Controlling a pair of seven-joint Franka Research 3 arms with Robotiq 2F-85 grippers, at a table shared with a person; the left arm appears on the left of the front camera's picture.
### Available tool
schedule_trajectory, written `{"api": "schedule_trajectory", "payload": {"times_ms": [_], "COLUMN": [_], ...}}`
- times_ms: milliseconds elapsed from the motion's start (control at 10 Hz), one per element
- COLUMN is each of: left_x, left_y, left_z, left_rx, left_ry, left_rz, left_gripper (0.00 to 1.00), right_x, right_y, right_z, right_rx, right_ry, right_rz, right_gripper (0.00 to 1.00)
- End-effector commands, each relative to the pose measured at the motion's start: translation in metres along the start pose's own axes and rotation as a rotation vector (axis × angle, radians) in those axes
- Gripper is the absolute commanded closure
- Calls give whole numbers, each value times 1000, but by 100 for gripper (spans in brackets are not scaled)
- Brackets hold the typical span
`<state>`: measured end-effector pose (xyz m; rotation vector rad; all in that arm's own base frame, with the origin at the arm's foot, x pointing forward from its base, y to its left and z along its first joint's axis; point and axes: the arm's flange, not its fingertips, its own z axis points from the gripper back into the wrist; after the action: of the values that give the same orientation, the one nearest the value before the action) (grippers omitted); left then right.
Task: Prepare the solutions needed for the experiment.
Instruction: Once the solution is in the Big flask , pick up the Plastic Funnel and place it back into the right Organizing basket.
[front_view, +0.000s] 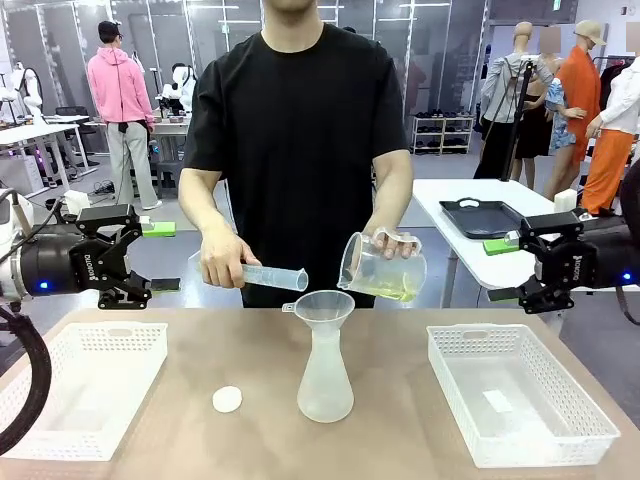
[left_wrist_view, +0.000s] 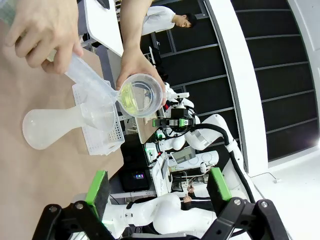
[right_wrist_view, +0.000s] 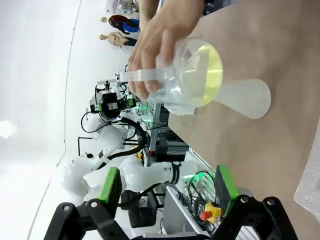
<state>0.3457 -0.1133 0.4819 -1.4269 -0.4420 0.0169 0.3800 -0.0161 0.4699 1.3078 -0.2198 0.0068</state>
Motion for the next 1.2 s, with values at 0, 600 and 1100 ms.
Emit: {"api": "schedule_trajectory", "payload": {"times_ms": [0,600,1100], "left_x": [-4,-4,-4], "left_y": [-1,-1,-1], "left_z": [-2,-2,-2], "left_rx": [-26,-26,-26], "left_ry": [-12,-12,-12], "left_rz": [10,10,10], "left_gripper": [0,0,0], "right_x": [9,3,3], "right_y": [10,-3,-3], "right_z": [-5,-3,-3], "right_rx": [-30,-10,-10], "right_ry": [-16,-2,-2], "right_rz": [-102,-39,-39], "right_gripper": [6,6,6]}}
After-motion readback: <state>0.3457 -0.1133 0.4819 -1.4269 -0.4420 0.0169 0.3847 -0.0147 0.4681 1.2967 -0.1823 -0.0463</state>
